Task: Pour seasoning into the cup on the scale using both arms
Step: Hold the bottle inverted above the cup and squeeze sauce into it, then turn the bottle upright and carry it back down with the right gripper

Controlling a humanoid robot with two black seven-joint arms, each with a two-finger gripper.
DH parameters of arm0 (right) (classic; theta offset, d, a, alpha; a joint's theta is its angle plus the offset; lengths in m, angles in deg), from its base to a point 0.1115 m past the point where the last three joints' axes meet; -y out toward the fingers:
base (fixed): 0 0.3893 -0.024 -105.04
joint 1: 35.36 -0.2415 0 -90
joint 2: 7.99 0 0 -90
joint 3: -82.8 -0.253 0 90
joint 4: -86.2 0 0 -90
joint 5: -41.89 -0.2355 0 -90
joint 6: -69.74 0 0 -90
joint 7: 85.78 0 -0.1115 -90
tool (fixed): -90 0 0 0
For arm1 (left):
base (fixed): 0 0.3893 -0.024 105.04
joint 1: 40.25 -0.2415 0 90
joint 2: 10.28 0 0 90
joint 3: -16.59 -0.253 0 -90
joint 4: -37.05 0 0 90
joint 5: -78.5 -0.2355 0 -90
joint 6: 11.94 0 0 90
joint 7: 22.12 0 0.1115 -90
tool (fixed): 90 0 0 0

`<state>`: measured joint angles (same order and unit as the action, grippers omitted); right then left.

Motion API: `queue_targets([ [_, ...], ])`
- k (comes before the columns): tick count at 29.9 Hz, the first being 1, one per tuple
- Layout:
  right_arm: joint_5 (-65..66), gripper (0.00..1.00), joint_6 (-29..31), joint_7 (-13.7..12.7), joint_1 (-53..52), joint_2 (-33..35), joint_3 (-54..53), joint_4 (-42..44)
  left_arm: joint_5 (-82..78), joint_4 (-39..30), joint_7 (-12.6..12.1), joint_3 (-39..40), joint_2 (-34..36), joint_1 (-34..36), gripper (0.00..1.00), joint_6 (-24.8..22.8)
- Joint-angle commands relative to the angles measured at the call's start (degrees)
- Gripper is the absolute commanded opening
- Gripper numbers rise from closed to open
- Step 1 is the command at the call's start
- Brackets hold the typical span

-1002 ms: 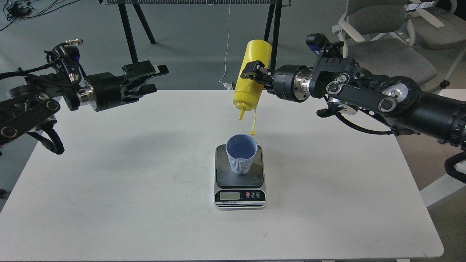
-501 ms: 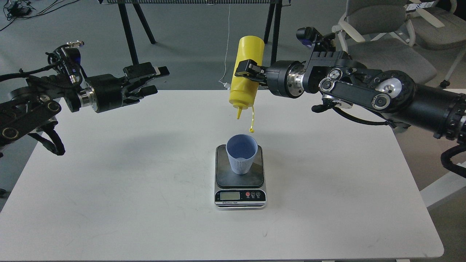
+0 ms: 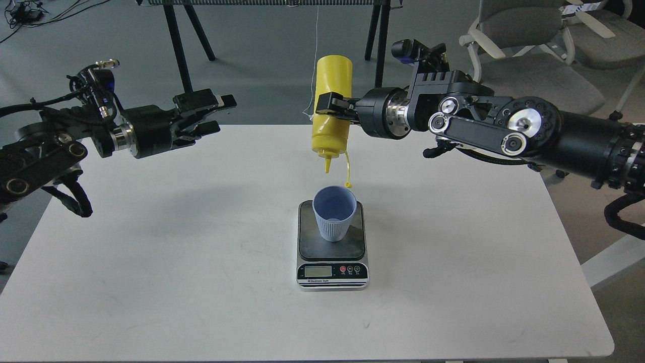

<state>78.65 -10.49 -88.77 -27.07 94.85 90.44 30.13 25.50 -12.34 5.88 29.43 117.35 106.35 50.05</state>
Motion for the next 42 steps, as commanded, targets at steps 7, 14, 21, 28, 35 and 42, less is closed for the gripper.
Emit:
queue_targets([
  [7, 1.65, 0.17, 1.39, -0.96, -0.73, 0.07, 1.50, -0.27, 0.00, 0.00, 0.00, 0.00, -0.36, -0.26, 0.99, 0.00],
  [14, 1.65, 0.17, 1.56, -1.05, -0.73, 0.34, 1.59, -0.36, 0.00, 0.00, 0.00, 0.00, -0.36, -0.62, 0.99, 0.00],
  [21, -0.10, 0.17, 1.39, -1.05, -0.56, 0.86, -0.25, 0.17, -0.09, 0.00, 0.00, 0.00, -0.27, -0.70, 0.99, 0.00],
  [28, -16.00, 0.17, 3.67, -1.84, -0.12, 7.18, -7.97, 0.00, -0.17, 0.00, 0.00, -0.18, -0.01, -0.70, 0.99, 0.00],
  [35, -36.65, 0.16, 8.67, -1.76, 6.28, 18.69, -22.65, -0.71, -0.17, 0.00, 0.00, -0.27, -0.01, -0.62, 0.99, 0.00],
  [42, -59.31, 0.16, 13.33, -1.93, 18.67, 31.43, -36.19, -7.55, -0.44, -0.09, 0.00, -0.79, 0.52, -0.88, 0.99, 0.00],
])
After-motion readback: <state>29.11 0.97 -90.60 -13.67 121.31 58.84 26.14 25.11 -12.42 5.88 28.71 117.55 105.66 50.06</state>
